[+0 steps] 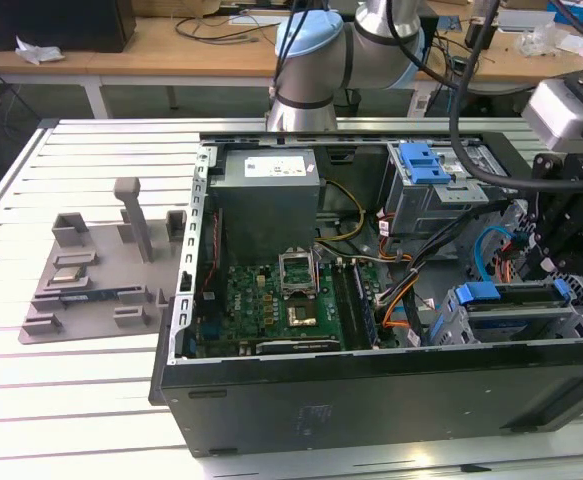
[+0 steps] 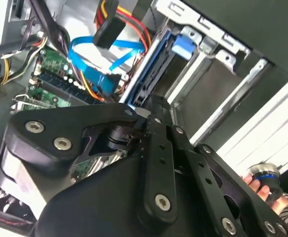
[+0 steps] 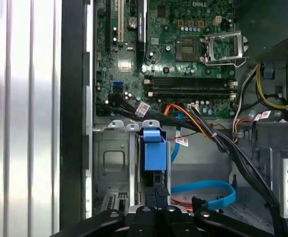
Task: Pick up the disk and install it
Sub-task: 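Insert the disk into the insertion slot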
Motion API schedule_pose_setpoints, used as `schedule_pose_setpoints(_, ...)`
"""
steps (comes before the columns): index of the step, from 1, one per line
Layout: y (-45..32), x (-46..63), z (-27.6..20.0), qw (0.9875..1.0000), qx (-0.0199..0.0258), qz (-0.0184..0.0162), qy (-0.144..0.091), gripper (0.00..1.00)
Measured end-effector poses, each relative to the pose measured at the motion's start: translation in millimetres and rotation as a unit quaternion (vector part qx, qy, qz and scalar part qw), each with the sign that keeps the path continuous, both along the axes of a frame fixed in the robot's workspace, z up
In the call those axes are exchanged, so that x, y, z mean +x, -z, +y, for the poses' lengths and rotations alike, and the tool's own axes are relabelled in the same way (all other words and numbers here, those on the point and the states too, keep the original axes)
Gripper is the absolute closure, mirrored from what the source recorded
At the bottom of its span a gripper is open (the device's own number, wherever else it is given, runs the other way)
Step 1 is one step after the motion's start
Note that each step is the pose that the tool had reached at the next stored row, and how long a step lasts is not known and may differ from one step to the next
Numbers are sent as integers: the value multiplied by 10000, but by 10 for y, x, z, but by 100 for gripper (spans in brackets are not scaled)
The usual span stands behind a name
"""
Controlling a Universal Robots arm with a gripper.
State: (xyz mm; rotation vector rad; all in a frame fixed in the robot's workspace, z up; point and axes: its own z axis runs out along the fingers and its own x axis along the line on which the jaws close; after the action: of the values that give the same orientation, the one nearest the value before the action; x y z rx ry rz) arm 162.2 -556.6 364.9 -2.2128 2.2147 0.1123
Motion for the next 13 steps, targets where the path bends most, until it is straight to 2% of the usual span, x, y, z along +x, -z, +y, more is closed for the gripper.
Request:
schedule_pose_setpoints(3, 68, 68, 8, 10000, 0, 3, 0, 89)
schedule_pose_setpoints(4, 112, 103, 12, 10000, -1, 4, -1, 89)
schedule_pose_setpoints(13, 309, 120, 14, 10000, -1, 5, -8, 89)
